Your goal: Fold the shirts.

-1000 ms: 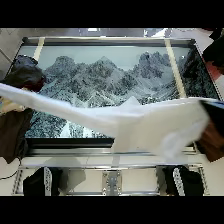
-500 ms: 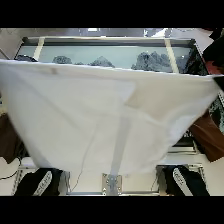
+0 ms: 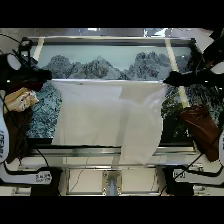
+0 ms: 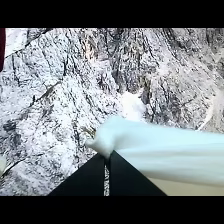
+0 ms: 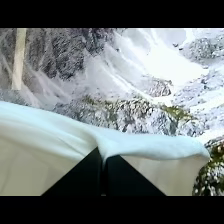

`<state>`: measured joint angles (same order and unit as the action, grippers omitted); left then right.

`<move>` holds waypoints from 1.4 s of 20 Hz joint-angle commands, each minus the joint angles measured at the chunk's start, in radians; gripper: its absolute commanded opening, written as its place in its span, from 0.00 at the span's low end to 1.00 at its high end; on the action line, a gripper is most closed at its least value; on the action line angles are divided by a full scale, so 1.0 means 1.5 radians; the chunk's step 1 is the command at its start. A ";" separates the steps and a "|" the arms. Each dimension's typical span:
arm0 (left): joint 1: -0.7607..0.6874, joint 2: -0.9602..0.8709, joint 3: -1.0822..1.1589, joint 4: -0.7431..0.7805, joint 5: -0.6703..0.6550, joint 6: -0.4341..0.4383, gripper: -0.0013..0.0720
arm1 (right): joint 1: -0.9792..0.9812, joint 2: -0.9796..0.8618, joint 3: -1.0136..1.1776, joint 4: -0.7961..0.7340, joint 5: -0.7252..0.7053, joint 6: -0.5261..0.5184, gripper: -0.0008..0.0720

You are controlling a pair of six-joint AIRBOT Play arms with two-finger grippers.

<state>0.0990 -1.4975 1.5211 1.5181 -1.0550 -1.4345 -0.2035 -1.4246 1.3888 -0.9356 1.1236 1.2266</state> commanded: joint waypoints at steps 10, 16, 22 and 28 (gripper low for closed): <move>-0.004 -0.056 -0.084 0.000 -0.083 -0.010 0.03 | 0.087 -0.077 -0.035 -0.197 0.049 -0.006 0.03; -0.004 -0.057 -0.145 -0.006 -0.098 -0.009 0.03 | 0.091 -0.078 -0.170 -0.195 -0.002 -0.005 0.03; -0.003 -0.023 -0.146 -0.040 -0.172 -0.011 0.85 | 0.090 -0.054 -0.116 -0.175 0.092 0.002 0.41; 0.091 0.251 -0.328 -0.036 -0.130 -0.027 0.85 | 0.019 0.154 -0.159 -0.273 0.198 0.002 0.41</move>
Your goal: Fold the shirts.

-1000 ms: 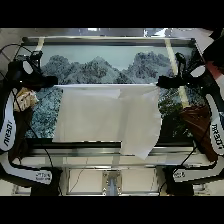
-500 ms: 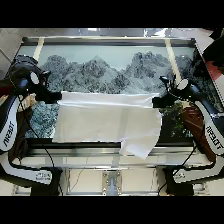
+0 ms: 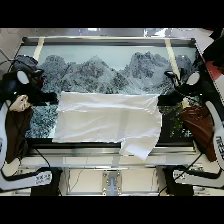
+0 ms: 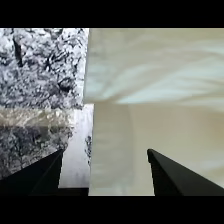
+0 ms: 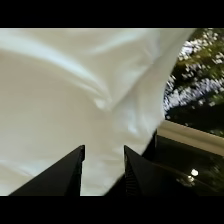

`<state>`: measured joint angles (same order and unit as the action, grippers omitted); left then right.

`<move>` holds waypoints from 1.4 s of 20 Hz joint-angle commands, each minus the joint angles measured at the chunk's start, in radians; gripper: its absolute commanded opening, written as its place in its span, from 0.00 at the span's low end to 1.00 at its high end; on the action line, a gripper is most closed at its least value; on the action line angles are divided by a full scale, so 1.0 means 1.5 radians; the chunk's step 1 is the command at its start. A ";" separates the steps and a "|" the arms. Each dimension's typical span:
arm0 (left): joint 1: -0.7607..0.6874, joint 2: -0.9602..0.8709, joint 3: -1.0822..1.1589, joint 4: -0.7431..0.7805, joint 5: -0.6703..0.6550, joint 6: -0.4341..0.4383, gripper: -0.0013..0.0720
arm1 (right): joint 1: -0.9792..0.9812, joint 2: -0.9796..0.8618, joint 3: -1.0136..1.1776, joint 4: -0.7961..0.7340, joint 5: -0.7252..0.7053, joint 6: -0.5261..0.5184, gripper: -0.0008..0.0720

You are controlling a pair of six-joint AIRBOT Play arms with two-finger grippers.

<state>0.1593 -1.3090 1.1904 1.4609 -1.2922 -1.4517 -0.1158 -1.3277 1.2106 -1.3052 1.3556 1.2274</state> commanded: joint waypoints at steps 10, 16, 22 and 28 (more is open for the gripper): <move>0.380 0.503 -0.616 -0.348 0.080 -0.204 0.85 | -0.134 0.333 -0.313 0.223 -0.021 -0.017 0.50; 0.410 0.338 -0.621 -0.383 0.075 -0.115 0.85 | -0.134 0.358 -0.313 0.255 -0.021 -0.028 0.50; 0.410 0.317 -0.611 -0.291 0.102 -0.104 0.85 | -0.134 0.360 -0.313 0.256 -0.009 -0.029 0.50; 0.409 0.287 -0.611 -0.324 0.167 -0.067 0.80 | -0.134 0.361 -0.313 0.260 -0.008 -0.028 0.50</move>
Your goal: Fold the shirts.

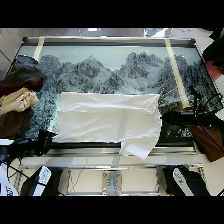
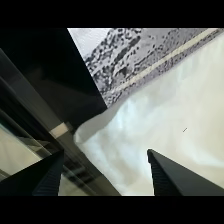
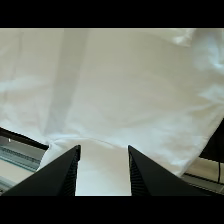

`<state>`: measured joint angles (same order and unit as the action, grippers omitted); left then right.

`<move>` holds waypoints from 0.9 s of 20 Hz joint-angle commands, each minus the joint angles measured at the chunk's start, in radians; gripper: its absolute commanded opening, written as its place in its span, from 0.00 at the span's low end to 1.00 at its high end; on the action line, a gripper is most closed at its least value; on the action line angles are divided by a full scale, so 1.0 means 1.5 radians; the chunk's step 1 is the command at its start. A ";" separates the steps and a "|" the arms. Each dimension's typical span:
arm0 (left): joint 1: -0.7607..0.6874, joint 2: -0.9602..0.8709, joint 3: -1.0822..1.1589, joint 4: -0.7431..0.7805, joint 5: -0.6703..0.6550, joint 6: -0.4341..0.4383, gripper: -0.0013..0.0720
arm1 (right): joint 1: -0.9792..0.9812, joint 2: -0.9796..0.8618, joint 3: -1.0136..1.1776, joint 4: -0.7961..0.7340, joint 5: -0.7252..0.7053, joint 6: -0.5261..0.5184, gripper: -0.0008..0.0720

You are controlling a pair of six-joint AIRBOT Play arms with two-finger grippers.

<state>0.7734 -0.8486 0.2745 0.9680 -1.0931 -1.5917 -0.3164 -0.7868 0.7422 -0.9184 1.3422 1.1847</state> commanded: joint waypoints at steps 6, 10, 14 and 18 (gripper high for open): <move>-0.001 -0.099 -0.001 -0.068 0.034 0.148 0.04 | -0.001 0.001 0.000 0.003 0.001 0.002 0.50; 0.000 -0.089 0.019 -0.130 0.018 0.184 0.03 | -0.001 0.001 0.025 -0.132 0.018 0.005 0.50; 0.001 -0.060 0.052 -0.130 -0.002 0.184 0.03 | -0.001 0.000 -0.037 -0.245 0.049 0.072 0.58; 0.000 -0.047 0.057 -0.130 -0.004 0.184 0.03 | 0.004 -0.019 -0.218 -0.086 0.023 0.092 0.61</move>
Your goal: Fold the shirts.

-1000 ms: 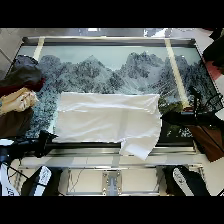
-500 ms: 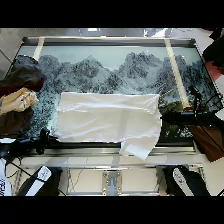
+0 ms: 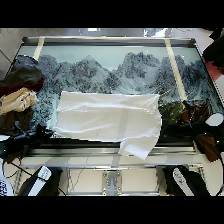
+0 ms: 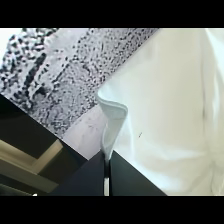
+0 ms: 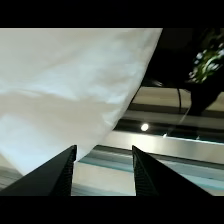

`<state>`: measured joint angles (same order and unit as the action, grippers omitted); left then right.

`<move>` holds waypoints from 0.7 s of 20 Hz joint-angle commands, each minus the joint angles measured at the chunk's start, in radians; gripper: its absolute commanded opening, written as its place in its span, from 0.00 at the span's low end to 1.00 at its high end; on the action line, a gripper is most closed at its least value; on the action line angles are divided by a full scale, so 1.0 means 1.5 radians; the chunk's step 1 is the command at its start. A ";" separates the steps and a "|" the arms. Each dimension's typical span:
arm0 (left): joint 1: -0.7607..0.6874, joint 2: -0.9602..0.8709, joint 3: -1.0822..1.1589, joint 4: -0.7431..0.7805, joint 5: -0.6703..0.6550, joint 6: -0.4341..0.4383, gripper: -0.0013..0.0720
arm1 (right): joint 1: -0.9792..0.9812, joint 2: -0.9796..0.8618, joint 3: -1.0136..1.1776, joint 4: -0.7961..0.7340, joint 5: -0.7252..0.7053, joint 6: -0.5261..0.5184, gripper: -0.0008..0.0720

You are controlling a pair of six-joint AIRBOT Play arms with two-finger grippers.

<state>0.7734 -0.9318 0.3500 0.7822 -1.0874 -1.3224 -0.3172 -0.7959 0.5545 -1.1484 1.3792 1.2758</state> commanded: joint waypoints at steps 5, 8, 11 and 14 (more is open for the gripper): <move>0.000 0.009 0.007 -0.006 -0.008 0.005 0.03 | 0.017 -0.051 -0.095 0.078 -0.037 0.017 0.68; 0.000 0.009 0.007 -0.006 -0.011 0.005 0.03 | 0.017 -0.097 -0.095 0.079 -0.081 0.037 0.68; 0.000 0.009 0.007 -0.006 -0.011 0.005 0.03 | 0.017 -0.152 -0.095 0.085 -0.097 0.040 0.68; 0.000 0.009 0.007 -0.006 -0.011 0.004 0.03 | 0.017 -0.196 -0.095 0.103 -0.117 0.039 0.68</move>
<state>0.7734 -0.9192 0.3595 0.7727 -1.1030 -1.3159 -0.2928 -1.0283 0.4141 -1.0191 1.2419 1.3304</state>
